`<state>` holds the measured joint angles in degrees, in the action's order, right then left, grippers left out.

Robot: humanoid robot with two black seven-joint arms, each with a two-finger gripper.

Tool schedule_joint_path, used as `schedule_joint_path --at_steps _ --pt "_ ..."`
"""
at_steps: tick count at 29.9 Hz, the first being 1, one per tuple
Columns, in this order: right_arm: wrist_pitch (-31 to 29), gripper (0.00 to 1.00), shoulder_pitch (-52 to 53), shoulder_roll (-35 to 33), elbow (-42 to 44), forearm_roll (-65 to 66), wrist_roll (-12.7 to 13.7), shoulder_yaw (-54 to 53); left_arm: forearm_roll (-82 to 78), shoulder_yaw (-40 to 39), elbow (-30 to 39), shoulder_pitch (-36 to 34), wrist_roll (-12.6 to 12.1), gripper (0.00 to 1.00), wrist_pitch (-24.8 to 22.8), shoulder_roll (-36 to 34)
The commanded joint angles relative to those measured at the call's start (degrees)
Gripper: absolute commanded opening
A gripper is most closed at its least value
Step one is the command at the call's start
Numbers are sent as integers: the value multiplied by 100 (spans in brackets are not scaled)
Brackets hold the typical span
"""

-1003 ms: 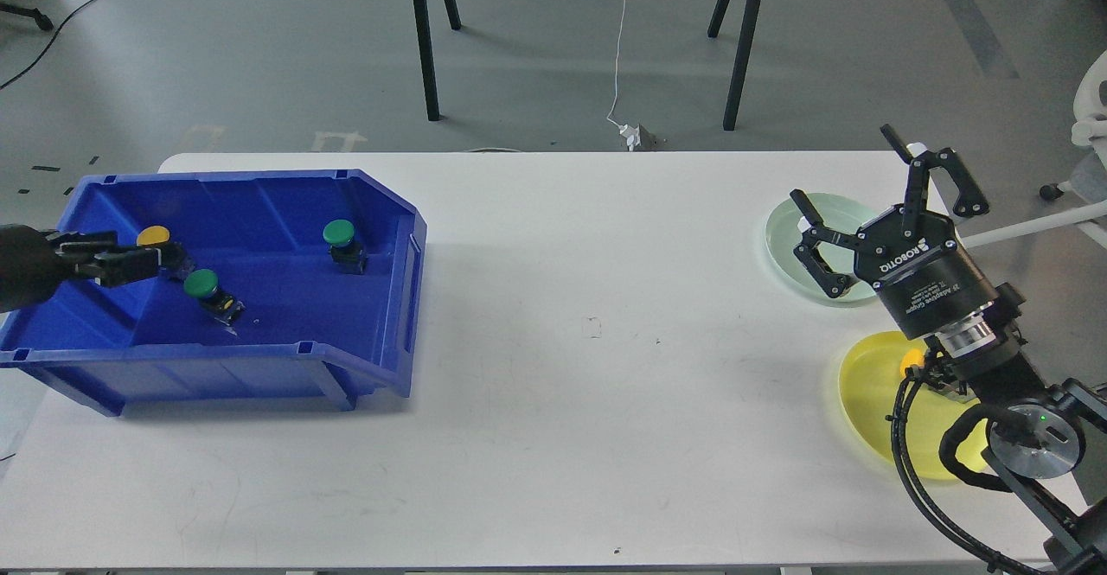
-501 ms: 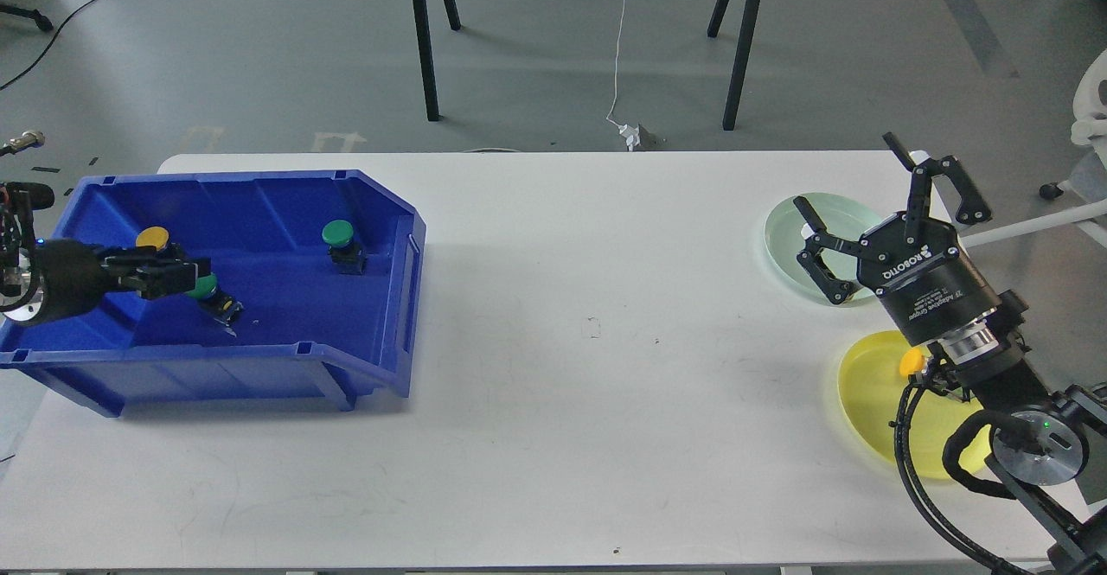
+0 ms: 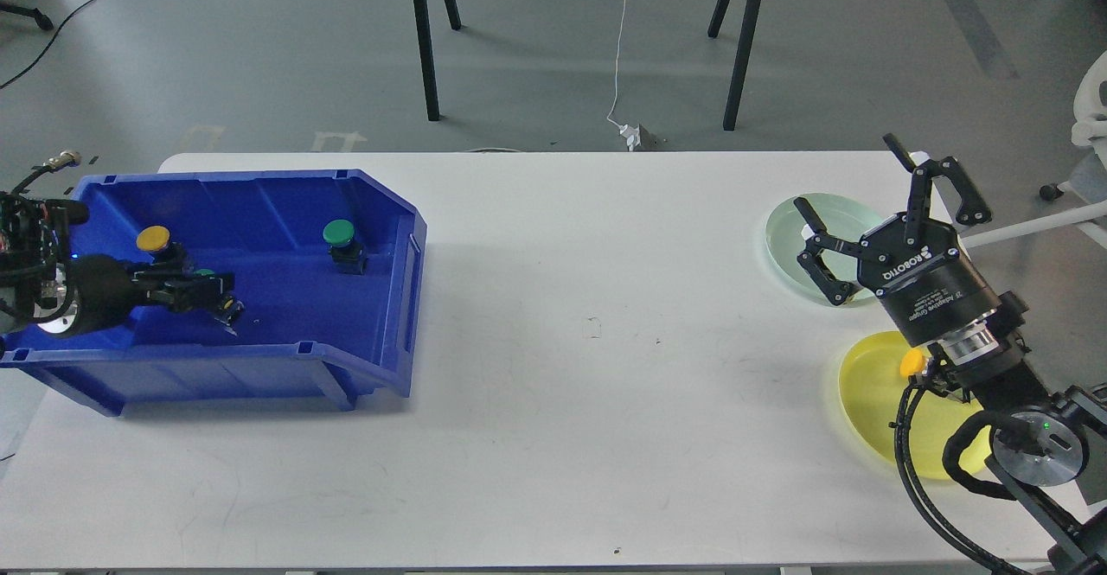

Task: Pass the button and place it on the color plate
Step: 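Close the left gripper on the green-topped button in the bin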

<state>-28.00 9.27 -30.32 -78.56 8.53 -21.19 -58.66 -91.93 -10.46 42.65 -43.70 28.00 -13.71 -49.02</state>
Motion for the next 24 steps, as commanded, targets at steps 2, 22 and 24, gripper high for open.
schedule_joint_path --at_steps 2,22,24 --pt "0 96 -4 0 -2 0 1 4 -1 0 -20 -7 0 81 0 32" --pt "0 96 -48 0 -10 0 1 4 26 307 -328 -24 0 80 9 287" --pt "0 96 -48 -9 -10 0 1 4 34 307 -389 -15 0 80 9 287"
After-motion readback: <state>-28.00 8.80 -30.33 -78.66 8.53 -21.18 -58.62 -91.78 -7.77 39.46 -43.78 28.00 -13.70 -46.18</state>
